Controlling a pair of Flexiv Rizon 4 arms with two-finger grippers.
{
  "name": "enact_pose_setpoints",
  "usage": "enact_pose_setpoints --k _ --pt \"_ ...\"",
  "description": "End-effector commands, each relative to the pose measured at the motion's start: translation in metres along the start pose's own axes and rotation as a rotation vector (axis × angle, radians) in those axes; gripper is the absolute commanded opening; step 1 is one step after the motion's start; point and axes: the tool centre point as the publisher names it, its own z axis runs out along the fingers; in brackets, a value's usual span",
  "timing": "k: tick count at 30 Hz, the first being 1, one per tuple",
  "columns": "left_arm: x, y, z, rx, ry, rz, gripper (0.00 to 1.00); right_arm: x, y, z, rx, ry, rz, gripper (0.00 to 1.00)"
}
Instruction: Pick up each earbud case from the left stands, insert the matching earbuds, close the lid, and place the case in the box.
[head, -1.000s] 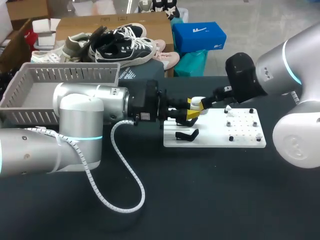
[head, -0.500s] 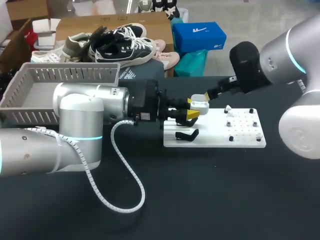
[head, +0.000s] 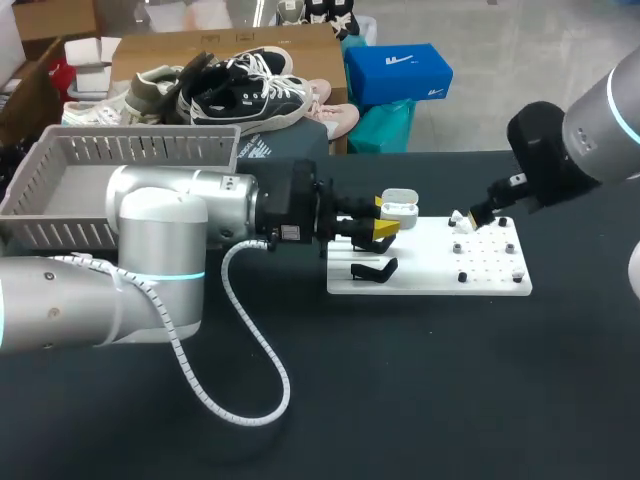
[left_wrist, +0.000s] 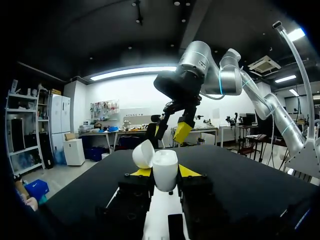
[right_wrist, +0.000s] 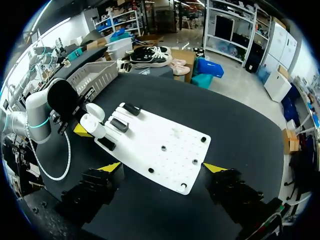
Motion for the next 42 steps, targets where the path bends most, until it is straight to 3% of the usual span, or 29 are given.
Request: enact_pose_setpoints --k 1,8,11,16,19,23,29,31,42 --pt "0.001 0.0 0.0 -0.001 -0.002 0.001 0.0 0.021 -0.002 -0.013 0.298 0.032 0.011 1.0" --pt "0.001 0.0 0.0 -0.001 -0.002 0.001 0.0 0.043 -0.012 -0.001 0.379 0.156 0.004 1.0" --pt "0.001 0.0 0.0 -0.001 -0.002 0.001 0.0 0.051 -0.014 0.005 0.393 0.204 0.005 0.9" --pt "0.001 0.0 0.0 -0.001 -0.002 0.001 0.0 0.06 -0.018 0.015 0.402 0.261 0.018 0.9" --pt "0.001 0.0 0.0 -0.001 -0.002 0.001 0.0 0.064 -0.018 0.02 0.4 0.277 0.023 0.86" --pt "0.001 0.0 0.0 -0.001 -0.002 0.001 0.0 0.067 -0.016 0.029 0.389 0.285 0.032 0.67" --pt "0.001 0.0 0.0 -0.001 -0.002 0.001 0.0 0.069 -0.017 0.042 0.38 0.297 0.033 0.57" --pt "0.001 0.0 0.0 -0.001 -0.002 0.001 0.0 0.07 -0.018 0.045 0.38 0.304 0.032 0.5" --pt "0.001 0.0 0.0 -0.001 -0.002 0.001 0.0 0.07 -0.023 0.057 0.394 0.341 0.047 0.45"
